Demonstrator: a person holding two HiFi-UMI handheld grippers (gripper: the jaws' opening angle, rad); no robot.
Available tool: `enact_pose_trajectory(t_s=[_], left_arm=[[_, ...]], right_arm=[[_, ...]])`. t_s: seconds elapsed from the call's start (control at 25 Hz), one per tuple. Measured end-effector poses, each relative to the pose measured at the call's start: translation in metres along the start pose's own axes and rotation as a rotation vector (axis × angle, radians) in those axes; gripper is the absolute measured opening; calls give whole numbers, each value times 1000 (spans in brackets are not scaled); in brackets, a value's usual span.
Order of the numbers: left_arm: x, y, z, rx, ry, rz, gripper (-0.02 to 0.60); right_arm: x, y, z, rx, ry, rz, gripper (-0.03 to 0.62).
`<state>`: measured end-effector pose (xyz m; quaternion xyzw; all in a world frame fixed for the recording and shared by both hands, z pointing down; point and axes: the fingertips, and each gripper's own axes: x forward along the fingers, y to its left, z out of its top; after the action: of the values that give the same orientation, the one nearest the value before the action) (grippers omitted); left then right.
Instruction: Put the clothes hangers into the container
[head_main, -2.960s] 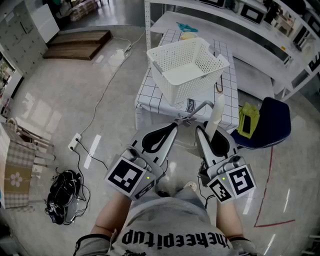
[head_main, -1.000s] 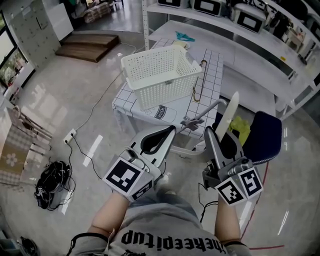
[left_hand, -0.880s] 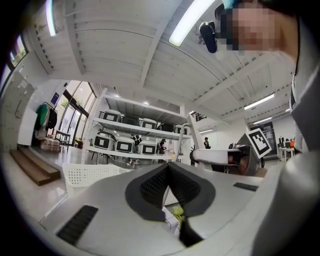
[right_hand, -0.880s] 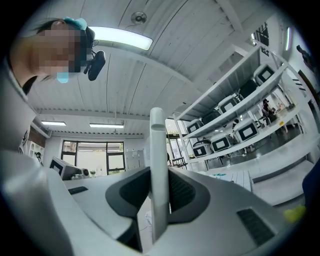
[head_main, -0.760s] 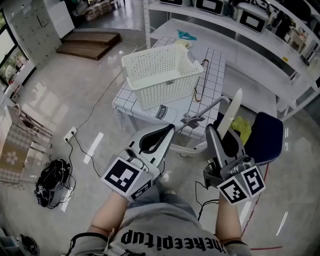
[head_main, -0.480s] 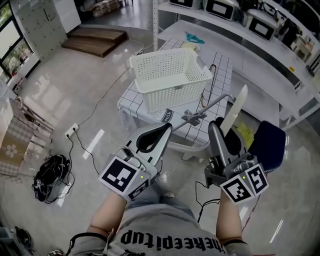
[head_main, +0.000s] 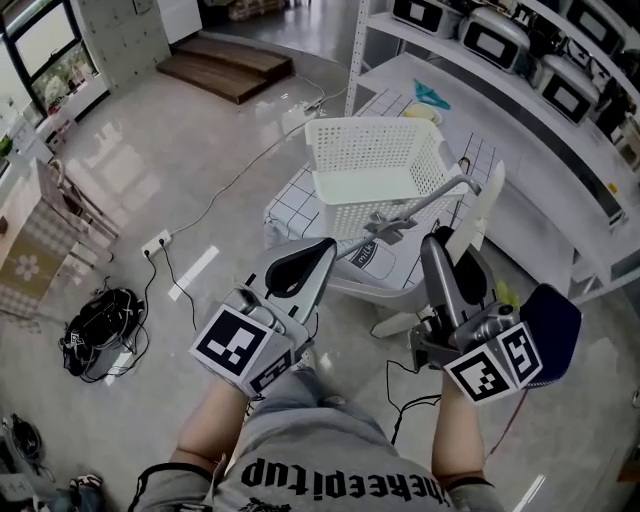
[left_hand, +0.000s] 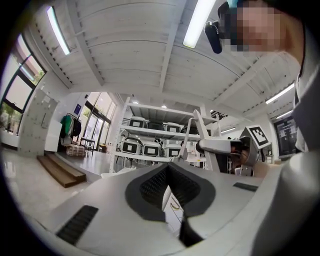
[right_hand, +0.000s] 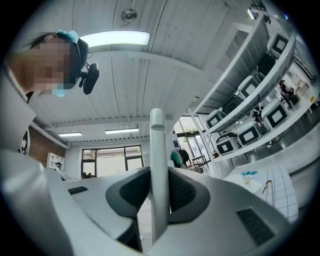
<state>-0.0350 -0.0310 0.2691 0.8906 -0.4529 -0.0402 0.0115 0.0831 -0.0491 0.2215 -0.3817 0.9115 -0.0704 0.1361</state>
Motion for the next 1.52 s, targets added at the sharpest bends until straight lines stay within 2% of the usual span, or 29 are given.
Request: enact_pose_trajectory(t_s=[0.12,0.24,0.6,0.96,1.24,1.52], left_arm=[[4,22,1,-10,-1,27,25],[12,40,5,16,-4,34,25],[33,91,21,2,-25,4,25],[49,120,19,-22,-42,-19,25],[81,124,16,-26,-42,1,25],[121,121,17,-30,-41,68,25]], right_arm=[[21,-1,0,7,-6,31,94],[42,-3,5,9,-13,53,94],[103,-13,36,12,-75,90,94],[139,-20,79,-10,-168,113,92],[149,-66,97,-28,-193,99,92],[172,-118,87,-10,-136,136,94]])
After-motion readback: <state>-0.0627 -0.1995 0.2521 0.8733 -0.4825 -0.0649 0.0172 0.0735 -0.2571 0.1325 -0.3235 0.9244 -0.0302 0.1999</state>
